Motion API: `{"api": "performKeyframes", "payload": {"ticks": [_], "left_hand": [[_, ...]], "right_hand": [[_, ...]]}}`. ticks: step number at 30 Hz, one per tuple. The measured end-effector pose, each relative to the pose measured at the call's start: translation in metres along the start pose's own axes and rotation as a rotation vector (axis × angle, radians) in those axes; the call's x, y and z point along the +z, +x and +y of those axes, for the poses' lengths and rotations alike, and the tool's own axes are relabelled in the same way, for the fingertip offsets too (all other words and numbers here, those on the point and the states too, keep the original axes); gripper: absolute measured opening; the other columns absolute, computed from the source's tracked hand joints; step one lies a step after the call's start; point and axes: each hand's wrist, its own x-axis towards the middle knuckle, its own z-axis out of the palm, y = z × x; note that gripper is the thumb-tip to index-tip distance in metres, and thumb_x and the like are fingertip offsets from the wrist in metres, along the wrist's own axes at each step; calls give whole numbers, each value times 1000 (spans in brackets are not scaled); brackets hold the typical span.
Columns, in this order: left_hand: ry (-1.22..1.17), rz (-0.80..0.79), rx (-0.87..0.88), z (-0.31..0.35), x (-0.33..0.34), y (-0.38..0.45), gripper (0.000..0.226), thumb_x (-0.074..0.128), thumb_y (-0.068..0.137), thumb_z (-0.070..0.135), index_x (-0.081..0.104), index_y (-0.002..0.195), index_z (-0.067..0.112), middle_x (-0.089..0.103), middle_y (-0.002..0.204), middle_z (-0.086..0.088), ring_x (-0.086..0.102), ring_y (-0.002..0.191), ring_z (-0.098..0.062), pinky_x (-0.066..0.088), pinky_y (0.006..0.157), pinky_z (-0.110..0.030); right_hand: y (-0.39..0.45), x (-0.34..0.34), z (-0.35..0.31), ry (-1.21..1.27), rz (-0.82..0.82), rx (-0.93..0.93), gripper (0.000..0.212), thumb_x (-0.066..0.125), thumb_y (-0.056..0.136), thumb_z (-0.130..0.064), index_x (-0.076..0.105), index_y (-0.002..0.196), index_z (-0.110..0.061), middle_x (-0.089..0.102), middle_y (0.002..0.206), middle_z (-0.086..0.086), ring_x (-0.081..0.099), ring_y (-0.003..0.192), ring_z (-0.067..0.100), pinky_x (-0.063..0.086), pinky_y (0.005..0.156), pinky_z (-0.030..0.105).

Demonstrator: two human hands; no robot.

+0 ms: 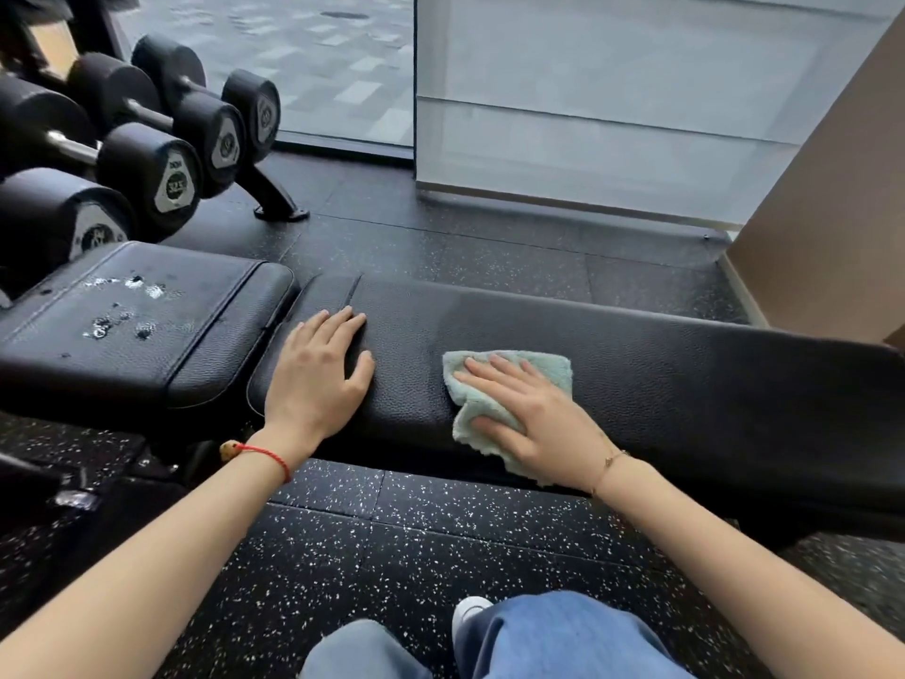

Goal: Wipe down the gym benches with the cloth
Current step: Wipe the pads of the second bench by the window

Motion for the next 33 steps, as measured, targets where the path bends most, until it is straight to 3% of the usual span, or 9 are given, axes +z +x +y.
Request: {"api": "performKeyframes", "payload": {"ticks": [2, 6, 9, 13, 16, 22, 25, 29, 33], "left_hand": [[11, 1, -5, 1, 0, 0, 67, 30, 86, 50, 51, 141, 17, 47, 149, -3, 36, 141, -26, 21, 120, -41], [4, -4, -19, 2, 0, -1, 65, 33, 87, 49, 51, 141, 19, 46, 150, -1, 35, 142, -23, 20, 121, -40], [0, 5, -12, 1, 1, -1, 63, 34, 88, 49, 51, 141, 20, 47, 149, 0, 35, 142, -22, 21, 120, -40], [8, 11, -5, 1, 2, -1, 63, 35, 88, 48, 51, 140, 18, 47, 149, -1, 36, 141, -23, 22, 120, -41], [11, 8, -13, 3, 3, -2, 62, 35, 89, 45, 50, 142, 17, 46, 150, -2, 34, 142, -25, 19, 121, -41], [23, -5, -7, 3, 5, -1, 63, 34, 87, 45, 51, 141, 16, 47, 150, -4, 36, 141, -27, 21, 120, -42], [18, -12, 4, -2, 5, 0, 66, 31, 87, 49, 50, 142, 17, 46, 150, -4, 35, 142, -26, 21, 120, -42], [24, -8, 5, -2, 6, -1, 65, 32, 87, 48, 50, 141, 16, 45, 151, -4, 35, 142, -27, 21, 119, -43], [28, -1, -9, 2, 8, 0, 64, 34, 87, 45, 50, 141, 15, 46, 150, -5, 36, 141, -28, 21, 119, -43]], "right_hand": [[32, -8, 25, 1, 13, 84, 52, 44, 97, -42, 33, 146, -32, 23, 155, -14, 12, 145, 7, 4, 121, 34], [117, -9, 50, -119, -14, 360, 55, 40, 98, -44, 27, 149, -27, 24, 157, -4, 16, 146, 26, 5, 119, 43], [96, 6, 16, -65, -33, 224, 57, 44, 96, -45, 29, 148, -28, 23, 158, -4, 14, 147, 23, 1, 119, 41], [-6, 4, -25, -54, -85, -14, 62, 49, 95, -46, 21, 150, -35, 14, 159, -12, 4, 148, 12, -1, 121, 36], [-54, 7, -23, -282, 27, -16, 69, 52, 94, -48, 19, 151, -29, 16, 159, -9, 9, 148, 13, 14, 120, 43], [15, 42, -54, -426, 66, -83, 76, 54, 87, -54, 27, 150, -21, 31, 155, 0, 27, 143, 25, 19, 119, 43], [-10, 33, -41, -437, 105, -65, 74, 54, 89, -53, 26, 150, -22, 29, 155, -2, 24, 145, 20, 21, 119, 41], [-91, -3, 6, -434, 235, 115, 76, 63, 84, -52, 33, 147, -21, 34, 153, -3, 28, 143, 17, 30, 115, 43], [-83, -10, 8, -470, 193, 169, 82, 60, 79, -63, 36, 146, -22, 36, 152, -3, 32, 141, 20, 29, 115, 44]]}}
